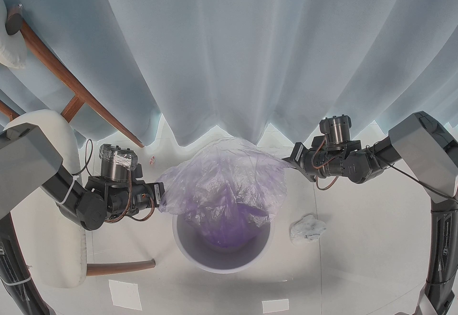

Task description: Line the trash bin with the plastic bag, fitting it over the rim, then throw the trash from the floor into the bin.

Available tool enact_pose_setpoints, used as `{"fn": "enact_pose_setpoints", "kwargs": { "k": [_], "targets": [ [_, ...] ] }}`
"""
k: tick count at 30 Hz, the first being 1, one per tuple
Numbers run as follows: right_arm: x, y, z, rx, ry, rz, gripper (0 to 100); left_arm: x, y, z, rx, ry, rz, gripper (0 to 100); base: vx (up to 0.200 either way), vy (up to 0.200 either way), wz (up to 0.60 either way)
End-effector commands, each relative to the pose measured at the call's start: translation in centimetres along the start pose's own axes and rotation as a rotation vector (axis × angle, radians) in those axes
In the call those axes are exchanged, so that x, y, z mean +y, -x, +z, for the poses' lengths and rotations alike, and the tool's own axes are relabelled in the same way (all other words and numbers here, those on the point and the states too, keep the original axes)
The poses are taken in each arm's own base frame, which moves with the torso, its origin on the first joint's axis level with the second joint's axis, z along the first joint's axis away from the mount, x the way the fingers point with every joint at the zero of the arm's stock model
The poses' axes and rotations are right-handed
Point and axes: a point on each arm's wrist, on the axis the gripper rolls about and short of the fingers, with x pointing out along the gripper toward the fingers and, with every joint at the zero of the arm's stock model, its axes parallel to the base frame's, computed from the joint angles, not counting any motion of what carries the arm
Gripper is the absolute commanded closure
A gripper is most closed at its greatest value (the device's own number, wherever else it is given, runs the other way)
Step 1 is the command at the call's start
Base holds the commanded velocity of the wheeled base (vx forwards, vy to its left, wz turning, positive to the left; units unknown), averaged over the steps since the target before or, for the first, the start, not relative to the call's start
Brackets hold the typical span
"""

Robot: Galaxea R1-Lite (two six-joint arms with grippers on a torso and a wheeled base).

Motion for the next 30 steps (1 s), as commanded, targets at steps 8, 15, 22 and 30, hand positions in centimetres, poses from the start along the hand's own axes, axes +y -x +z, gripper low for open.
{"fn": "enact_pose_setpoints", "kwargs": {
  "k": [8,15,22,30],
  "targets": [
    [-1.0,0.5,-1.2,0.029,-0.021,-0.028,100,-0.2,0.2,-0.9,0.030,-0.033,0.003,100,0.000,0.000,0.00],
    [-1.7,0.9,-2.3,0.056,-0.033,-0.055,100,-1.4,1.3,-1.5,0.035,-0.072,-0.011,100,0.000,0.000,0.00],
    [-1.1,1.6,-2.4,0.051,-0.029,-0.045,100,-1.8,2.5,-2.1,0.007,-0.155,0.081,100,0.000,0.000,0.00],
    [-0.6,2.8,-4.3,0.100,-0.025,-0.058,100,-1.9,3.0,-3.4,0.048,-0.171,0.084,100,0.000,0.000,0.00]
  ]
}}
